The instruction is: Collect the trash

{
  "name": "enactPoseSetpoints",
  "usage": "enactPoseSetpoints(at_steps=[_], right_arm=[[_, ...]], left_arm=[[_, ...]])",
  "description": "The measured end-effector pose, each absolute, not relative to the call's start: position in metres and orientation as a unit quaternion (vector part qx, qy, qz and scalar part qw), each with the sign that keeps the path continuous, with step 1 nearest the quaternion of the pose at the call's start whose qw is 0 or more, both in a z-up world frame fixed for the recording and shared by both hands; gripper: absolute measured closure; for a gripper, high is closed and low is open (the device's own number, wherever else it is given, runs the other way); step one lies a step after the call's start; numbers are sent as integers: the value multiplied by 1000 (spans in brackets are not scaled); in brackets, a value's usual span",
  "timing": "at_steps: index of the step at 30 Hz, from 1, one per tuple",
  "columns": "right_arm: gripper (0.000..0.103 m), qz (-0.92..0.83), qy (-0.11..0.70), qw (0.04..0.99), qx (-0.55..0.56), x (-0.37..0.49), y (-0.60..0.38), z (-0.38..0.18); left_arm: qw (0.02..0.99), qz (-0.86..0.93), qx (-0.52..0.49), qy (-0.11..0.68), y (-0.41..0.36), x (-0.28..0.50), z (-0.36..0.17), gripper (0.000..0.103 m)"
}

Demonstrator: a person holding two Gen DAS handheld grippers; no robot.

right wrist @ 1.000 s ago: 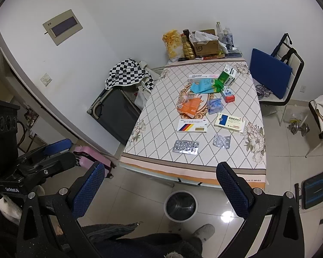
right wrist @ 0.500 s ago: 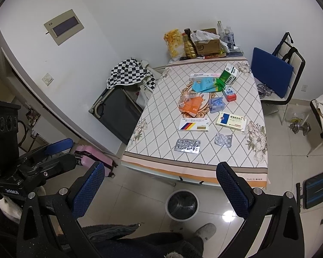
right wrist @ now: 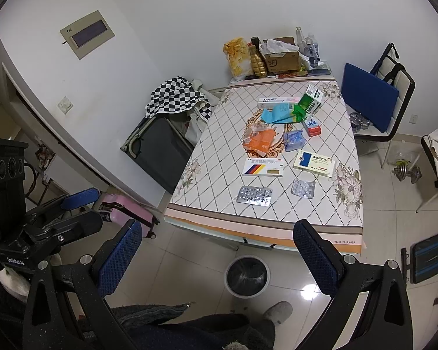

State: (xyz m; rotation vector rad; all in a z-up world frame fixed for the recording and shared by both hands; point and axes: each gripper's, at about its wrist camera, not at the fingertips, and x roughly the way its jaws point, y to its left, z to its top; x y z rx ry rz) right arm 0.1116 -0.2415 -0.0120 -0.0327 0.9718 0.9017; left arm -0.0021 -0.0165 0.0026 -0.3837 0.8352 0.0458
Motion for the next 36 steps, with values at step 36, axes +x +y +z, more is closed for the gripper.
enactPoseSetpoints(at_steps=[36], right_arm=[[0,416,465,781,-11,115,-232,-15]], left_arm=[[893,18,-193,407,-14,-3,-6,0]])
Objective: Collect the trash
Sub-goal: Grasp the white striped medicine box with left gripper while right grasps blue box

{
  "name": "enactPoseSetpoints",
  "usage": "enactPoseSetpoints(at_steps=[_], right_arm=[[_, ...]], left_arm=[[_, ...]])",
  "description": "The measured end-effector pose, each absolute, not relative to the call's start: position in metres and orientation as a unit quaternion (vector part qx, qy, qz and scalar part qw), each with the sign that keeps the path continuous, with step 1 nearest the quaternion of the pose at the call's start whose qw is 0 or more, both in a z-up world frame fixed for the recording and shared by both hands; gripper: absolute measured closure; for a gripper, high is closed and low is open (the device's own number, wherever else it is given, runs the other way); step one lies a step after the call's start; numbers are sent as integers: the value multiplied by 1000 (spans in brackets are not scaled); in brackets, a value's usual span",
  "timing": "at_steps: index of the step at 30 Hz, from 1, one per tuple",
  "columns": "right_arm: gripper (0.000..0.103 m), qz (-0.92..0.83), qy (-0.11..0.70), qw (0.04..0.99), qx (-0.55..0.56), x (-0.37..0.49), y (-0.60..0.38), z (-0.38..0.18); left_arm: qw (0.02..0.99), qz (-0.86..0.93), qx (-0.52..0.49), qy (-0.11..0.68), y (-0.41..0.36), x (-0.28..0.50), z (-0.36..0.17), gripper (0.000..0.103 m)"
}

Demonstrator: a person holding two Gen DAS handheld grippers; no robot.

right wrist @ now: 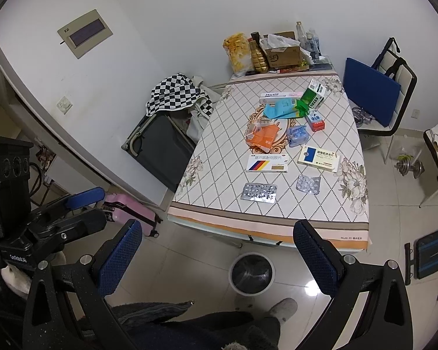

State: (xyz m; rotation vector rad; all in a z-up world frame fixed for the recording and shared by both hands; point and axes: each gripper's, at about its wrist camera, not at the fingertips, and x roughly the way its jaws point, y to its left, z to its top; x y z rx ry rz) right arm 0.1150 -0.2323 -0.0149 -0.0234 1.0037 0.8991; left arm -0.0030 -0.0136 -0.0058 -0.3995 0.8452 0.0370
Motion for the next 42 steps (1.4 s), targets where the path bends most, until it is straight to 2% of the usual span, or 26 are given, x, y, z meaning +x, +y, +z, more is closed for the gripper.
enactPoseSetpoints(at_steps=[5,9,15,20,26,33,37,39,41,42], right_arm=[[0,369,464,805,-8,125,-226,-17],[0,315,470,824,-38,149,-212,-31],[0,249,498,820,-129,220,-175,-92],[0,228,540,786,-196,308,-149,-167],[0,244,586,728,-260,428,-103,-268],[0,290,621,621,-382,506,-37,-380],[0,314,632,587,-396,515,-23,-404],[5,304,642,600,-368,525,-23,-403],[10,270,663,626,-310,544,-29,-399],[14,251,672,637,-282,553,-32,-398]], left_arm=[[895,117,-124,412,-9,15,-15,0],[885,178,-88,421,6,46,-45,0],[847,223,-85,476,38,110,-116,0],[803,243,-103,535,56,169,-179,0],[715,274,-235,599,87,233,-261,0],[613,311,-369,625,113,288,-336,0],[571,319,-453,606,123,298,-352,0],[548,319,-506,585,127,300,-360,0],[517,320,-559,563,130,302,-371,11],[500,325,-578,557,130,303,-377,12]])
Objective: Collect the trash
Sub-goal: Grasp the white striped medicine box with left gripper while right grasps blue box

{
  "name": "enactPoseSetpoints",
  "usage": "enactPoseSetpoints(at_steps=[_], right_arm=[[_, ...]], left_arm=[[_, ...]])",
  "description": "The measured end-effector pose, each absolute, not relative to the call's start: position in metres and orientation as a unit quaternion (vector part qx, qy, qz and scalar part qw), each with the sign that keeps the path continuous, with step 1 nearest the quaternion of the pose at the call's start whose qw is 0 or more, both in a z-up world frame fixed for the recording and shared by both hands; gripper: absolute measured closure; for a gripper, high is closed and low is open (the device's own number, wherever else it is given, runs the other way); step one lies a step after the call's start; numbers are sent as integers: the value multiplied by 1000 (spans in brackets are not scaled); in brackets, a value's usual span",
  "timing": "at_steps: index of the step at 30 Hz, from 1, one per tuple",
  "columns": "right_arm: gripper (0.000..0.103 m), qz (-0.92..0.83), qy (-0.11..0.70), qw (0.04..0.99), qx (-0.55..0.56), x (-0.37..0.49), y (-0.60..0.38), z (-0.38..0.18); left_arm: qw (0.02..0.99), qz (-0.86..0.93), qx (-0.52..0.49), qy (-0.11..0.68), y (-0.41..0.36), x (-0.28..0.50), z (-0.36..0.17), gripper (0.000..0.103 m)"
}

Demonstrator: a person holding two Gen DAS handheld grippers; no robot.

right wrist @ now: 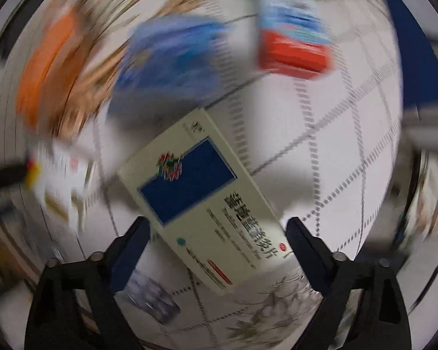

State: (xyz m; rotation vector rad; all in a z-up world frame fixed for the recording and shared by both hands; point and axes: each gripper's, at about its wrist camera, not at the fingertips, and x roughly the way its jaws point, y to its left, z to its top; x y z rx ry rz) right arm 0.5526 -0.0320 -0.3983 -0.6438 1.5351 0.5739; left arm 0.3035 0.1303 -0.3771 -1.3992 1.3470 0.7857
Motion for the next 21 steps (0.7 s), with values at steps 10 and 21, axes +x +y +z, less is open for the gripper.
enactPoseSetpoints(at_steps=[10,21], right_arm=[[10,201,718,645,-170,594,-51,-413],[17,214,730,625,-175,558,-62,-436]], left_arm=[[496,386,-494,601,126,319,-382,19],[572,283,-380,669,130,280,-389,17]])
